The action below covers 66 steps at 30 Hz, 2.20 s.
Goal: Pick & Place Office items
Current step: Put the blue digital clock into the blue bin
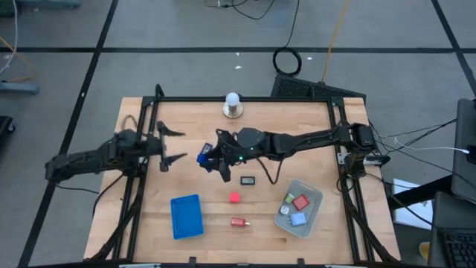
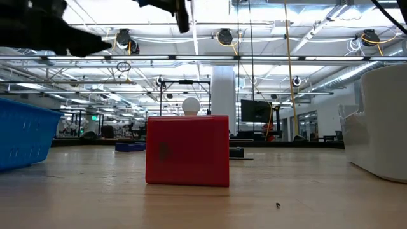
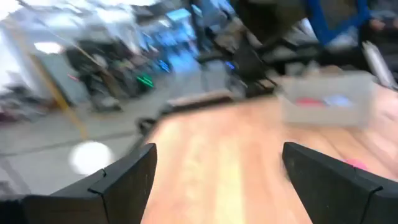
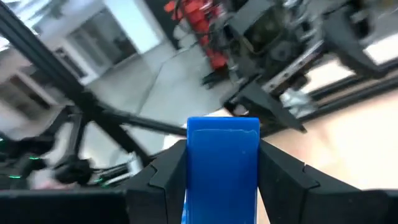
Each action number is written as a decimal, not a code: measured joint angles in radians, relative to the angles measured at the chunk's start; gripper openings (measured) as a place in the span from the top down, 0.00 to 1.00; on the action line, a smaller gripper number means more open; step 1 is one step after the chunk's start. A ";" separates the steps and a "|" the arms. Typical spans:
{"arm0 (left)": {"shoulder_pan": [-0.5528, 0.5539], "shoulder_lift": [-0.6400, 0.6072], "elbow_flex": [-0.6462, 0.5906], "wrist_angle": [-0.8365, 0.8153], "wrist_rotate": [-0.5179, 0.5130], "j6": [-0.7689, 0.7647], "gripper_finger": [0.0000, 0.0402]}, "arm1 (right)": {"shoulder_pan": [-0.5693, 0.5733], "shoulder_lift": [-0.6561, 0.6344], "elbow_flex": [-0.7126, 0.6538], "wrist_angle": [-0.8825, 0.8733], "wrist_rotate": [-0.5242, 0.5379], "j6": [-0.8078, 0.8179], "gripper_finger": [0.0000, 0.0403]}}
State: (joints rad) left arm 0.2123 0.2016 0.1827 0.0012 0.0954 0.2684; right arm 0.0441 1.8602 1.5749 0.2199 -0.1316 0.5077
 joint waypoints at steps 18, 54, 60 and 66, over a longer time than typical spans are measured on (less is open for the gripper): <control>-0.039 0.439 0.000 0.428 0.343 0.018 0.13 | -0.008 0.095 -0.002 -0.046 -0.320 0.310 0.63; -0.239 0.798 0.144 0.585 0.506 0.057 0.13 | 0.015 0.201 -0.001 0.149 -0.342 0.472 0.63; -0.280 0.861 0.154 0.596 0.450 0.077 0.13 | 0.019 0.201 -0.001 0.102 -0.342 0.477 0.63; -0.318 0.856 0.154 0.601 0.372 0.071 0.13 | 0.019 0.200 -0.001 0.110 -0.342 0.459 0.63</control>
State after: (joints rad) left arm -0.1053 1.0580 0.3367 0.6023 0.4677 0.3389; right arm 0.0635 2.0601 1.5738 0.3302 -0.4732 0.9665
